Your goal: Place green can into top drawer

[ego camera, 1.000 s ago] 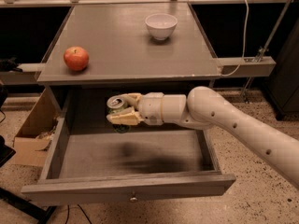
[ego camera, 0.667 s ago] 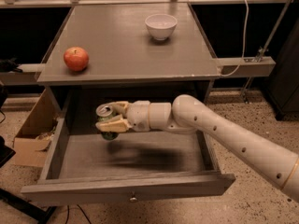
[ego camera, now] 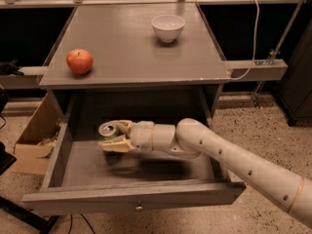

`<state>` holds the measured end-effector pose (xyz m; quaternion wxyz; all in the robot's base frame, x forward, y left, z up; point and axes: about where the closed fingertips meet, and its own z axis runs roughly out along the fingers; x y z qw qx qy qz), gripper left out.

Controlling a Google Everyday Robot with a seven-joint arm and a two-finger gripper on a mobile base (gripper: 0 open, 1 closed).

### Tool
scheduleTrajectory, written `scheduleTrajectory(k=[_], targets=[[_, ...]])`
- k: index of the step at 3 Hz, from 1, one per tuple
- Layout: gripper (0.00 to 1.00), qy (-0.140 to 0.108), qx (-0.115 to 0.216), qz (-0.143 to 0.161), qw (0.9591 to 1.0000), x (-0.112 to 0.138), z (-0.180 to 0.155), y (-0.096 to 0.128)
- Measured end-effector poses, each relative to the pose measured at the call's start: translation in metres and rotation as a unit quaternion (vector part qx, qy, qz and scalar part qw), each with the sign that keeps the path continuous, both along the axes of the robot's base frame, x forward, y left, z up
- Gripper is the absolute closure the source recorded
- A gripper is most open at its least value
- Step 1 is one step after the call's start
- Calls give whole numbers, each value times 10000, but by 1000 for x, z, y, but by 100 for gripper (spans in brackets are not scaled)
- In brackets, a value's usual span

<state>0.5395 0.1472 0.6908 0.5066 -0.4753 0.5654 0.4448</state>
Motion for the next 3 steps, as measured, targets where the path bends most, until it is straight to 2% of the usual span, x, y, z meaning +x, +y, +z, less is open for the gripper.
scheduleTrajectory(k=[3], targets=[[18, -31, 10, -78, 10000, -2, -4, 1]])
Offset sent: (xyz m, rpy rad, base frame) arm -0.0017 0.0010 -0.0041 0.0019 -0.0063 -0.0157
